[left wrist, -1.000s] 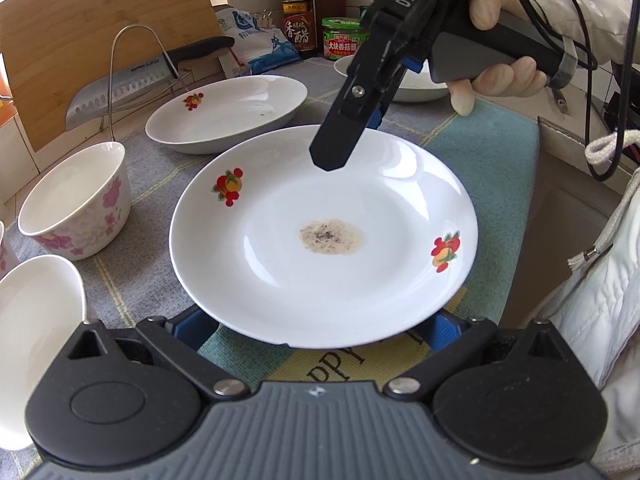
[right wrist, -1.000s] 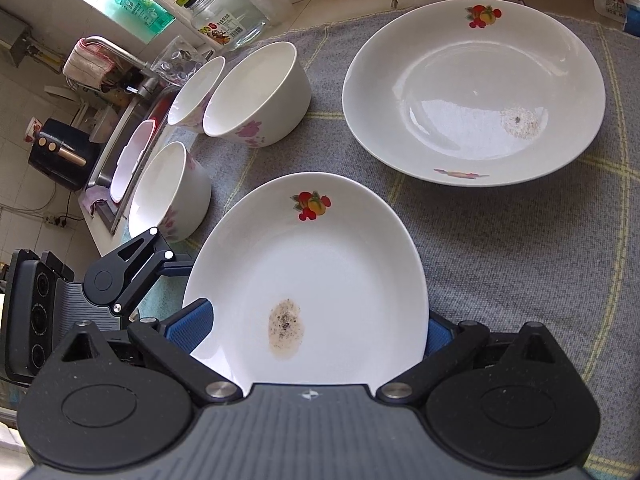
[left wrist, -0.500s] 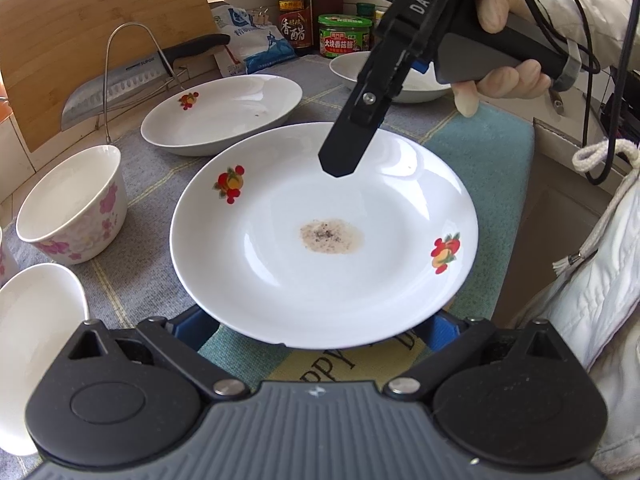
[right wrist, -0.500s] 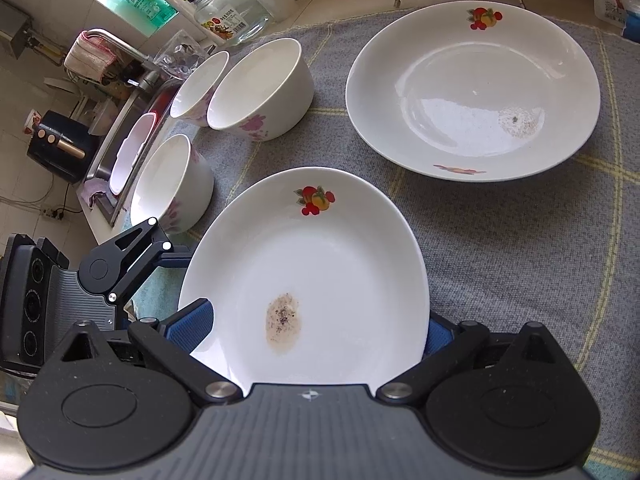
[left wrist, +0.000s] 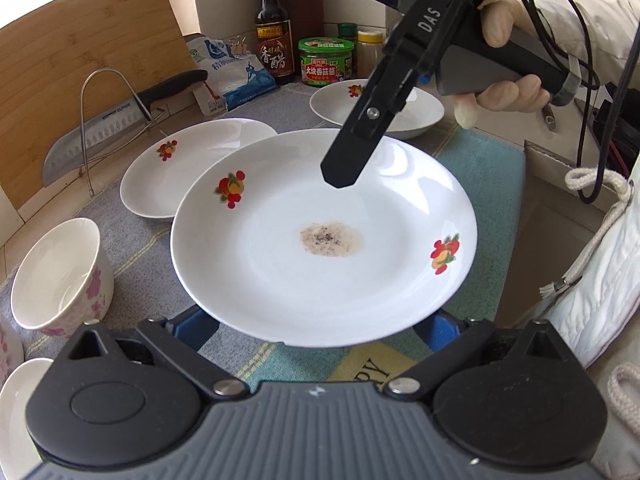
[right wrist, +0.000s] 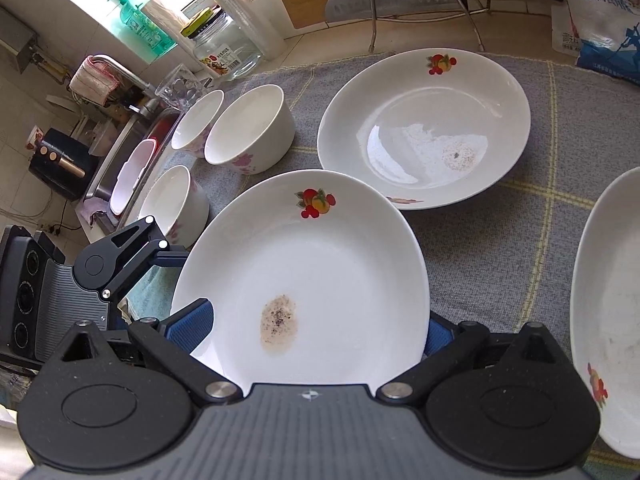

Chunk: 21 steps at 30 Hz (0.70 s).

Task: Organize plates and bowls
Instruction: 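Lift the stained plate with the right tool toward the placed plate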

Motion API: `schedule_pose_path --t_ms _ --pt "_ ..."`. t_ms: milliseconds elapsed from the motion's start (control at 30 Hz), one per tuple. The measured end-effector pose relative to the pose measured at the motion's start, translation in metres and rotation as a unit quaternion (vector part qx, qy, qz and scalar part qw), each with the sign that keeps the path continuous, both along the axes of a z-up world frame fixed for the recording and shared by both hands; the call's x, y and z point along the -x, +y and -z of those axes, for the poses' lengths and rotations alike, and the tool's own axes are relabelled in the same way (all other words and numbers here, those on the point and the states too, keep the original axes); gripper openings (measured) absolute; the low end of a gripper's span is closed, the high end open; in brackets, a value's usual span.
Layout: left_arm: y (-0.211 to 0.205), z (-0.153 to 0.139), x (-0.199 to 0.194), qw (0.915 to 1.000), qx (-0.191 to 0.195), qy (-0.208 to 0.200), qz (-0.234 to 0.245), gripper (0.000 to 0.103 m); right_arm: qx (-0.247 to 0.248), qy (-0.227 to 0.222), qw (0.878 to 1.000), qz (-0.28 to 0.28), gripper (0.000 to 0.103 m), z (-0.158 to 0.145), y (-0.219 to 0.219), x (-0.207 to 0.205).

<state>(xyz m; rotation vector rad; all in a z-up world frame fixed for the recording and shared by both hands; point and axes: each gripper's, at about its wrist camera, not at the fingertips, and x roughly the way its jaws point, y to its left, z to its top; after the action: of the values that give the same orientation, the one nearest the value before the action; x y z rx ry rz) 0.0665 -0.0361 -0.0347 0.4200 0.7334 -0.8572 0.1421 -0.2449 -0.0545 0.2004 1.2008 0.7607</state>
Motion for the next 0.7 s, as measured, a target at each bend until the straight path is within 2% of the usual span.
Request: schedule_pose_path --t_ms 333,700 --pt "-0.048 -0.006 -0.029 0.9994 0.009 -0.008 0.034 0.101 0.006 -0.021 0.999 0.042 0.103 -0.01 -0.06 -0.001" --pt "-0.107 -0.002 -0.064 0.9971 0.014 -0.01 0.073 0.101 0.012 -0.033 0.995 0.093 0.103 -0.007 -0.127 -0.007"
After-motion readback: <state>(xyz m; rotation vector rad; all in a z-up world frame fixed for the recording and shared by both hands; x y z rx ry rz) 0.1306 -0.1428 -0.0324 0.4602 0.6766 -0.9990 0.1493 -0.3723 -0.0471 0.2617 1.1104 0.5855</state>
